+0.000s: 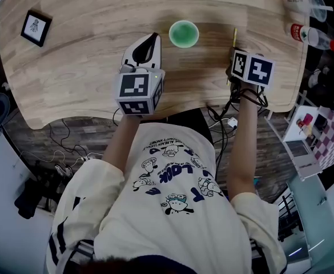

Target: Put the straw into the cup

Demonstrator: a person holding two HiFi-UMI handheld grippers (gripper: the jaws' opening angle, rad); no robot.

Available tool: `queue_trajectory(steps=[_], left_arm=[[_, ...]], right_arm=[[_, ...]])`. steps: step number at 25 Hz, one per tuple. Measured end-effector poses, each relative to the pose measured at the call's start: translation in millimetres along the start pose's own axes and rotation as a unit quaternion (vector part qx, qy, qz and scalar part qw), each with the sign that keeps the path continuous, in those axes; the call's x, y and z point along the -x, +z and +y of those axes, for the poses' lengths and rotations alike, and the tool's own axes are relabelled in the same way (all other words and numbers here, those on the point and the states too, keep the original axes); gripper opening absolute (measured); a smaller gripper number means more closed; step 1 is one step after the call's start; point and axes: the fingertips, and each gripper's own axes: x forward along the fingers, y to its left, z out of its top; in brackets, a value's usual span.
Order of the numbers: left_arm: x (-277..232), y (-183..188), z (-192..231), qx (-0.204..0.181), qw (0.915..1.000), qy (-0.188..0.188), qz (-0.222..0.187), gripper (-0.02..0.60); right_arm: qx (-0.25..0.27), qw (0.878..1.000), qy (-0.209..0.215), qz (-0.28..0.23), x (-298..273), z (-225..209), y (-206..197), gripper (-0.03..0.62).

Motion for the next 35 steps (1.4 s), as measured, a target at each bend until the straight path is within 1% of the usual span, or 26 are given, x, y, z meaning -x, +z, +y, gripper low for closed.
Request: queue_trajectory(steps=[4,11,17,23,29,33,35], left_arm=[[-1,0,2,0.0,1.0,0.002,0.0,0.032],[-2,4,-3,-0.01,0.9999,-0.005,0.0,0.032],[0,5,-3,-0.008,0.9999,-0.006,-0.004,0.032],[6,11,3,-0.009,0.9998,-0.005,-0.016,0.032],[12,17,7,-0.01,0.9996,-0.006,-0.027,0.032],[17,23,7,-0.012,0.9992,-0.006,-0.037,0.032],[21,26,8,-0.012,0.999,-0.005,-0.042,0.032]], right_arm=[[0.008,1.0,0.006,0.008,-1,1,0,0.025],[0.003,1.0,0.013,-0.002,1,0,2,0.023],[-0.036,0.998,0.034,-0.026,3,8,5,0.023],[-0.052,0.996,0.053,-0.053,16,22,13,0.022],[-0.063,0.99,0.084,-0.096,37,44,33,0.023],[-0.06,0.982,0.101,-0.15,61,61,56,0.023],[-0.056,0.975,0.107,-0.186,76,69,70,0.023]])
